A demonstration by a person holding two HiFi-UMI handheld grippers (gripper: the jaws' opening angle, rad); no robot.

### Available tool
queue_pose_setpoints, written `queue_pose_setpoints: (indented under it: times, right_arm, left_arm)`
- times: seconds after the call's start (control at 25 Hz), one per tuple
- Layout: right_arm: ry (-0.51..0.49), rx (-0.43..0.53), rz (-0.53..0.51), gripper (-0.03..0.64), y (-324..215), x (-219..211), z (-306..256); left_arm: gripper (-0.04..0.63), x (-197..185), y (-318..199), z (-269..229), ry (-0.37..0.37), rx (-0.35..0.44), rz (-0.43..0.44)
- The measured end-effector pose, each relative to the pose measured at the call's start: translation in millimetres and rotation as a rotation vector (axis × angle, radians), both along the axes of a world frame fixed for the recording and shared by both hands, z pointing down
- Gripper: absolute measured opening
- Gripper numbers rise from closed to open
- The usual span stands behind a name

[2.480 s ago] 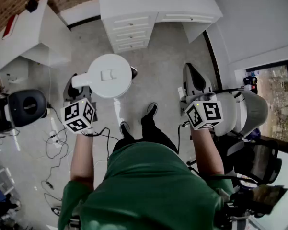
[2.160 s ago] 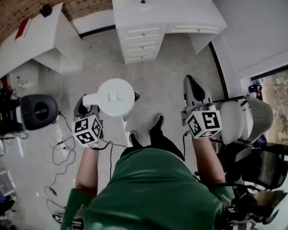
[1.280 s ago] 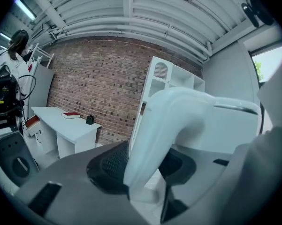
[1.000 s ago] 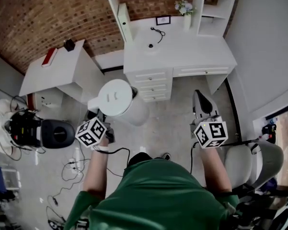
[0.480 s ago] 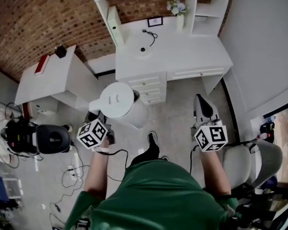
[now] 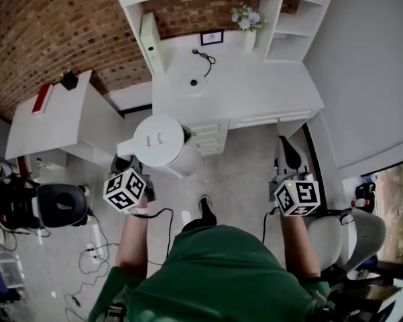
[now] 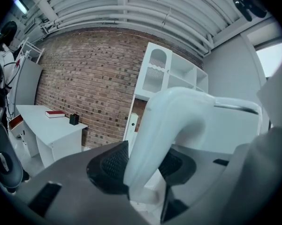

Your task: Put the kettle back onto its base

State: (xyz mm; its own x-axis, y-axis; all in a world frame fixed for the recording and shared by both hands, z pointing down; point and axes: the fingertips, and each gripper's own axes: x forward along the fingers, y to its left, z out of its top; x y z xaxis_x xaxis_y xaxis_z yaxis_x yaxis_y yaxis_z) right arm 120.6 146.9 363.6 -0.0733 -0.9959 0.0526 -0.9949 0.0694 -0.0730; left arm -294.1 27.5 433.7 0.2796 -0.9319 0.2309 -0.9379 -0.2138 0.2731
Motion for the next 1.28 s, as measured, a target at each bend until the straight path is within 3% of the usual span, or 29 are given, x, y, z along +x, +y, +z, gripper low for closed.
queue_pose_setpoints:
  times: [0.36, 0.76, 1.28]
  right_arm:
    - [0.015, -0.040, 0.033, 0.021, -90, 5, -3]
    - [0.026, -0.073, 0.028, 0.023, -148, 10, 10]
    - [-0.037, -0.058, -0.168, 0.021, -265, 51, 33]
  left_arm:
    - [0.179, 4, -102, 13, 0.017, -0.012, 0.013]
    - [0.179, 19, -162, 26, 0.021, -0.035, 0.029]
    - [0.179, 69, -202, 25, -0.023, -0.026, -0.099]
